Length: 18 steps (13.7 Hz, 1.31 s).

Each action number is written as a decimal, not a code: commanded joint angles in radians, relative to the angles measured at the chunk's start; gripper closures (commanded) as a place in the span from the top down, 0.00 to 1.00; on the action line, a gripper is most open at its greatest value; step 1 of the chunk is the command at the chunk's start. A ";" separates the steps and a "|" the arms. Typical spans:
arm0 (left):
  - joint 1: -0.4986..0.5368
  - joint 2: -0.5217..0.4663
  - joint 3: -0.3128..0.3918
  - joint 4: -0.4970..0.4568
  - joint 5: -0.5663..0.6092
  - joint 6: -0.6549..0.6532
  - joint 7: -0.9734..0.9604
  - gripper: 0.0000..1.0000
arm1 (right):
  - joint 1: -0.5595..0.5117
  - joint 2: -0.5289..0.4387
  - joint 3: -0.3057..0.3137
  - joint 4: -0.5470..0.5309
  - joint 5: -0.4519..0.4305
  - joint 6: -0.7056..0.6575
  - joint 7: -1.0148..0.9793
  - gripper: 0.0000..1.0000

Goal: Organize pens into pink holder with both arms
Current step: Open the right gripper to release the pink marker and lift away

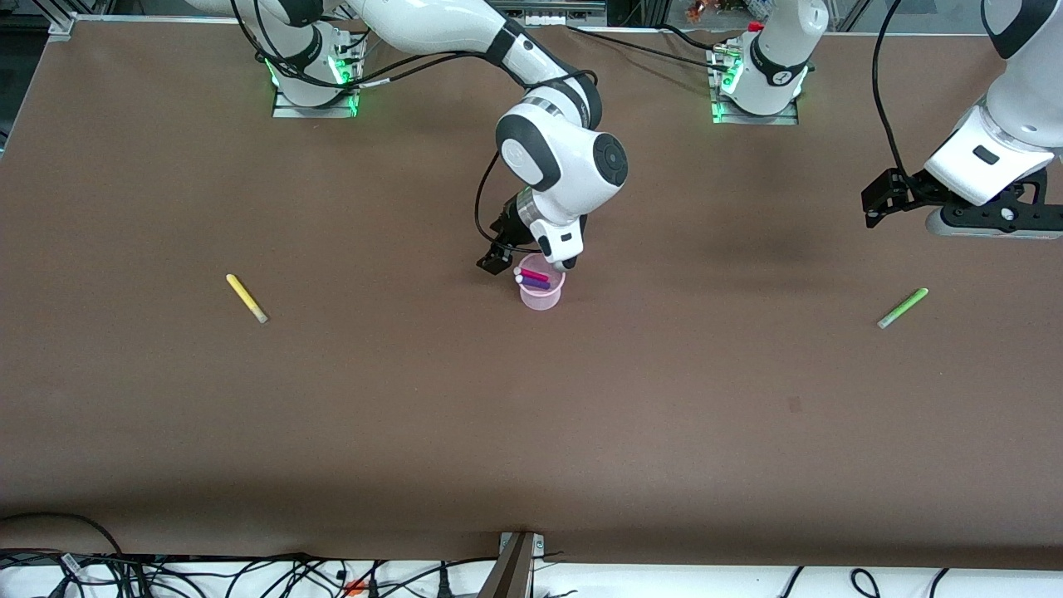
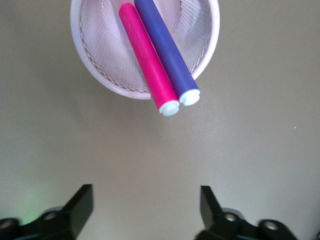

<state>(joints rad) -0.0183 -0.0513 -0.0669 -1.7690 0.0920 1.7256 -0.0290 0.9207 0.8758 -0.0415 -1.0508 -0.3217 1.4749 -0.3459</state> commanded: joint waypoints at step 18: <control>-0.002 0.007 -0.004 0.037 -0.018 -0.021 -0.005 1.00 | -0.207 -0.771 -0.557 -0.470 0.219 -0.158 -0.169 1.00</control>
<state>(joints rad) -0.0184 -0.0516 -0.0703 -1.7583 0.0920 1.7245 -0.0305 0.6928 0.2169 -0.5868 -1.3492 -0.1150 1.2199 -0.5177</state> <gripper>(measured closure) 0.000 0.000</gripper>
